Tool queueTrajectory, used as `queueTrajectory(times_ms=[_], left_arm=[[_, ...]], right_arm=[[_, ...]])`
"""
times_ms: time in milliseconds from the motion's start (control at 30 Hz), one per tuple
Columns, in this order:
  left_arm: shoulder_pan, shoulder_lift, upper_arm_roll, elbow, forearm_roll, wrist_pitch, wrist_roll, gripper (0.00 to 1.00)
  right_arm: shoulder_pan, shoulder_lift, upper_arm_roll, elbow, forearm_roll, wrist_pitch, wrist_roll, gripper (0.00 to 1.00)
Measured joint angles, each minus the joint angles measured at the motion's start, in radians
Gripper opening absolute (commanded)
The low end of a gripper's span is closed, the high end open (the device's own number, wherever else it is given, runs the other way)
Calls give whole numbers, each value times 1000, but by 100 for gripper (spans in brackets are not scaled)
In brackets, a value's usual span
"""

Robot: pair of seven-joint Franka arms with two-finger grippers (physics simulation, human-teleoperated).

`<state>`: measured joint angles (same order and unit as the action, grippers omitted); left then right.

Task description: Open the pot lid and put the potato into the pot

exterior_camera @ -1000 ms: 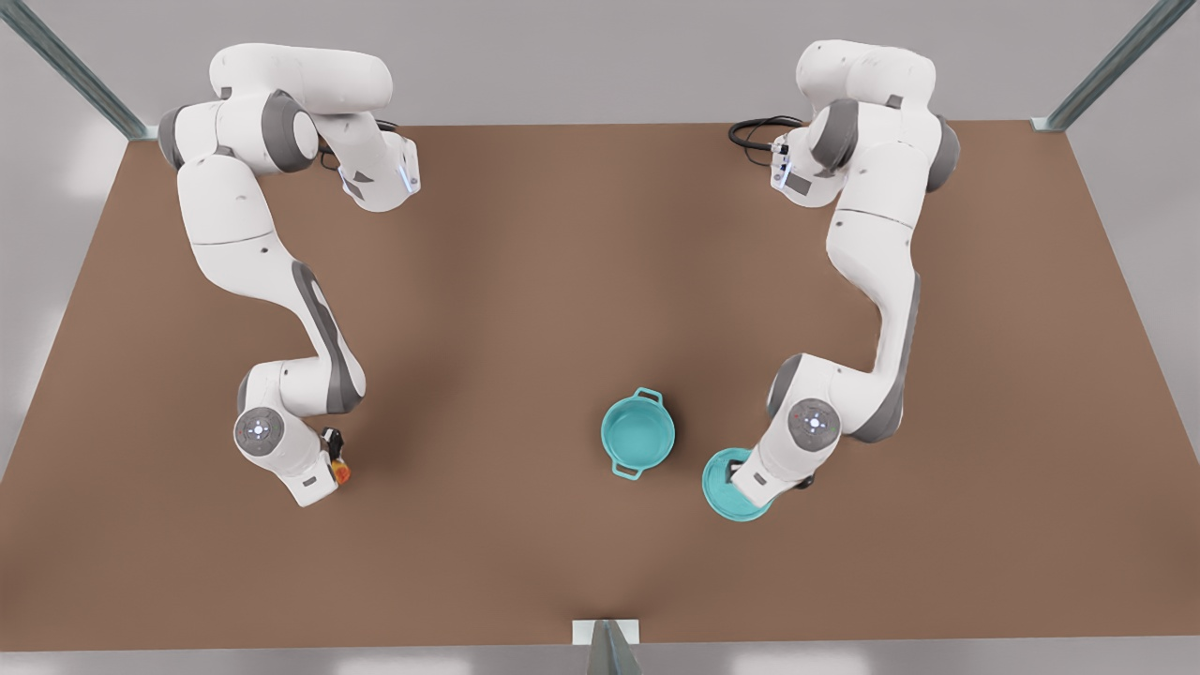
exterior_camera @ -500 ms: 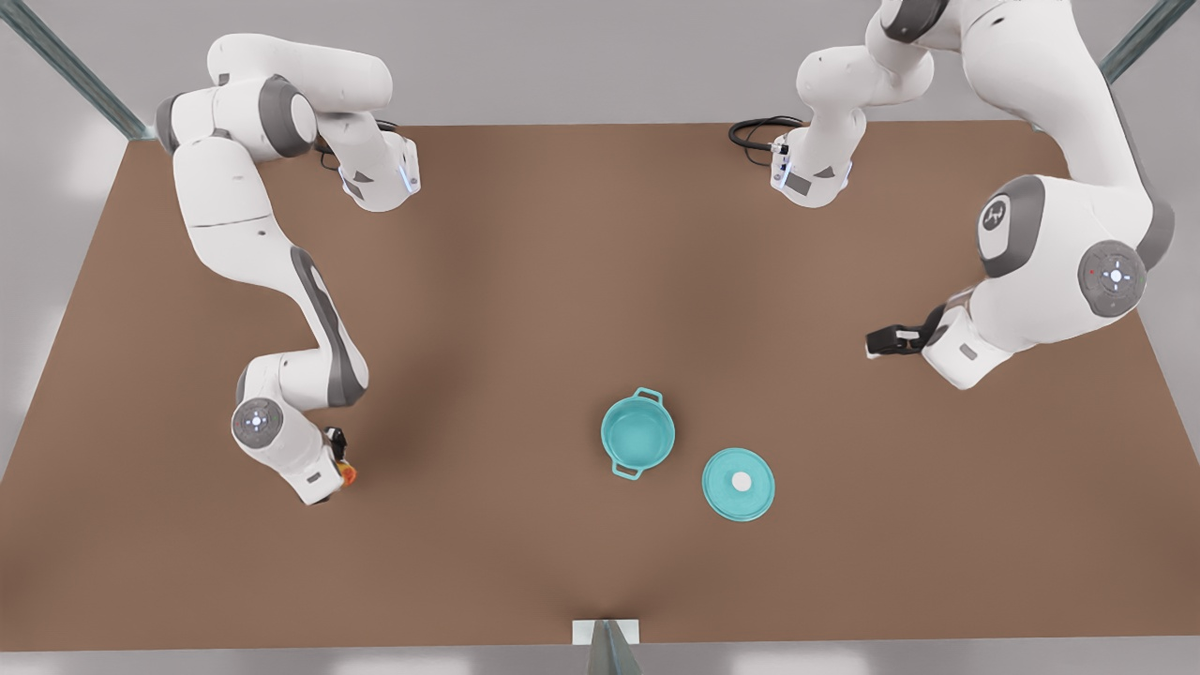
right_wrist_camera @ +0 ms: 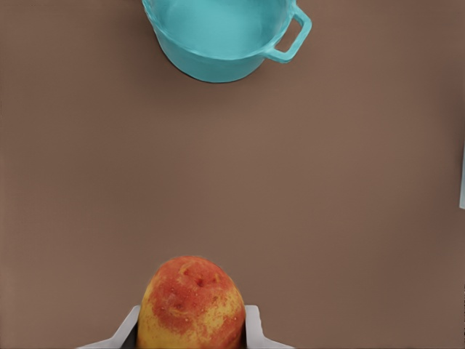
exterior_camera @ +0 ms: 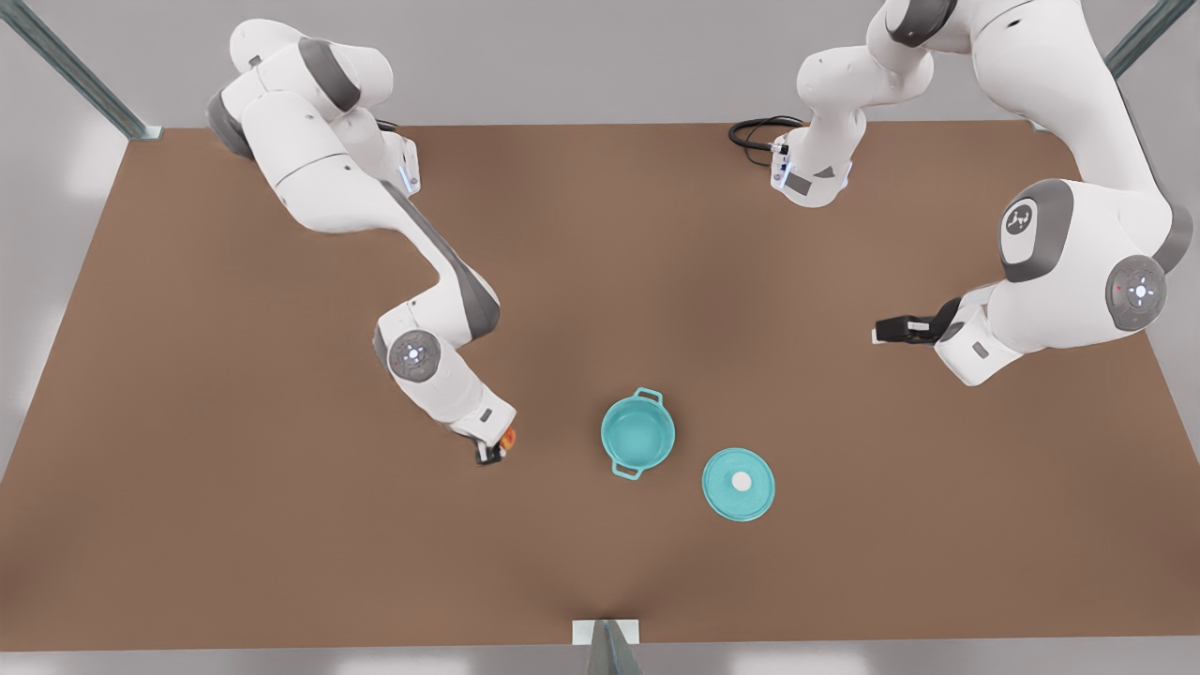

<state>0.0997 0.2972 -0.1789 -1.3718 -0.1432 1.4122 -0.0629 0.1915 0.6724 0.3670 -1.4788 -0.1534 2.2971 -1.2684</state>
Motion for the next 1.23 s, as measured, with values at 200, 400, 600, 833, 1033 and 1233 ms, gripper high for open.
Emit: queueTrajectory(times_ms=[200, 400, 600, 833, 1033, 1233], left_arm=[[-2, 0, 0, -1, 0, -5, 9, 100], [-4, 0, 0, -2, 0, -7, 15, 100], [-5, 0, 0, -2, 0, -8, 19, 100], [-8, 2, -1, -2, 0, -8, 22, 100], [-23, 6, -5, 4, -2, -7, 26, 100], [-29, 5, -6, 5, 3, -7, 29, 100]], right_arm=[[168, 95, 13, 146, 0, 5, 89, 45], [272, 249, -31, 321, 0, 53, 190, 45], [327, 371, -42, 419, 1, 171, 279, 44], [331, 380, -35, 423, -13, 274, 381, 100], [72, 84, -298, 353, 141, -93, 461, 100], [-114, -143, -456, 78, 239, -479, 572, 100]])
